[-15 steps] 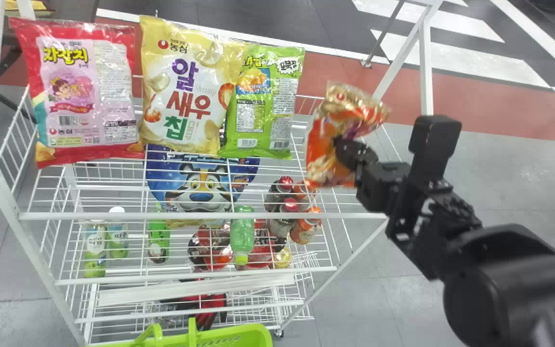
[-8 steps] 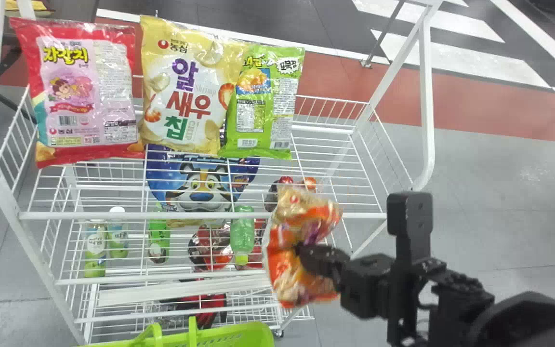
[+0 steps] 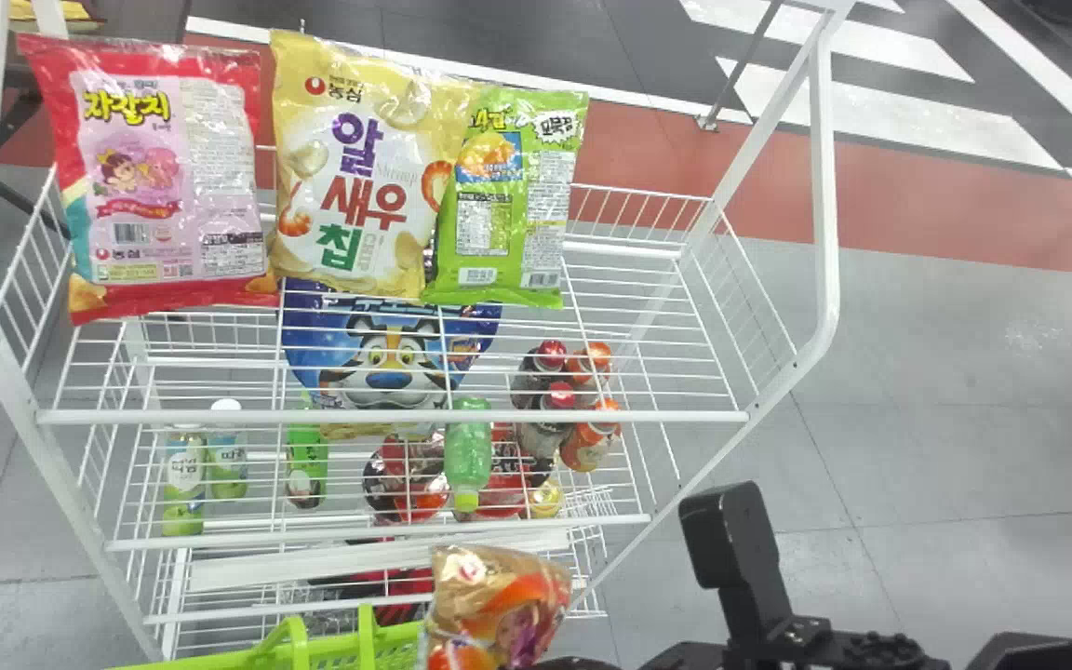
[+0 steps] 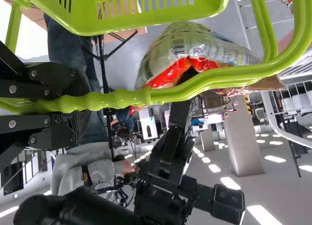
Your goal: Hold basket handle with left hand then pick Saewookkang with right hand and place into basket
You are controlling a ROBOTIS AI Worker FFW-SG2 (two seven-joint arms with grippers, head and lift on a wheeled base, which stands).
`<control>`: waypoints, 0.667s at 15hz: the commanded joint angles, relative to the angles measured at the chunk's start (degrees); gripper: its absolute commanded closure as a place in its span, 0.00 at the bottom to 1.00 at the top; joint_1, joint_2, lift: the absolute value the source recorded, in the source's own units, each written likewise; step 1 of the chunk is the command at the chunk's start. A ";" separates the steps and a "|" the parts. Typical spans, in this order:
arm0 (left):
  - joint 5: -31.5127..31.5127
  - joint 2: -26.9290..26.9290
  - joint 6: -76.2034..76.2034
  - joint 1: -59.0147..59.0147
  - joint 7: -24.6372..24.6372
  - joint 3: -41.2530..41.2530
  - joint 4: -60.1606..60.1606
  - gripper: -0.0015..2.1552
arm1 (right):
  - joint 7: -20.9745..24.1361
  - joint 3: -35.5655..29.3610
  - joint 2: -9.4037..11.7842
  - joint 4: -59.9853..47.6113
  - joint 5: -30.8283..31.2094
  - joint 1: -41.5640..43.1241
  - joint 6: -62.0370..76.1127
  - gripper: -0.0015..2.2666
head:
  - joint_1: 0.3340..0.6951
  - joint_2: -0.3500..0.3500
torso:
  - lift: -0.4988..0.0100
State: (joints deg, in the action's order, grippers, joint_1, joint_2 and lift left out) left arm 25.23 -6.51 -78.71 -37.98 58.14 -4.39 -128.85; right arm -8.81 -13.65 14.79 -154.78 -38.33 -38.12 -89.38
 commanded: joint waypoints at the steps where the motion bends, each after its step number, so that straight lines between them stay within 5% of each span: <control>1: 0.00 0.01 0.00 0.01 -0.04 -0.18 0.00 0.82 | 0.63 1.78 -0.02 -1.05 -1.04 -0.02 -0.70 0.91 | 1.00 0.00 | 0.94; 10: 0.00 0.01 0.00 -0.08 -0.04 -0.54 -0.26 0.82 | 6.79 16.90 2.44 2.99 1.86 -1.95 -0.70 0.91 | 1.00 0.00 | 0.94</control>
State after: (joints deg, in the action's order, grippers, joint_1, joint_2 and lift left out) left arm 25.22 -6.50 -78.79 -38.06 58.10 -4.86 -129.10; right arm -2.35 1.28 16.69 -153.47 -37.33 -39.81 -89.43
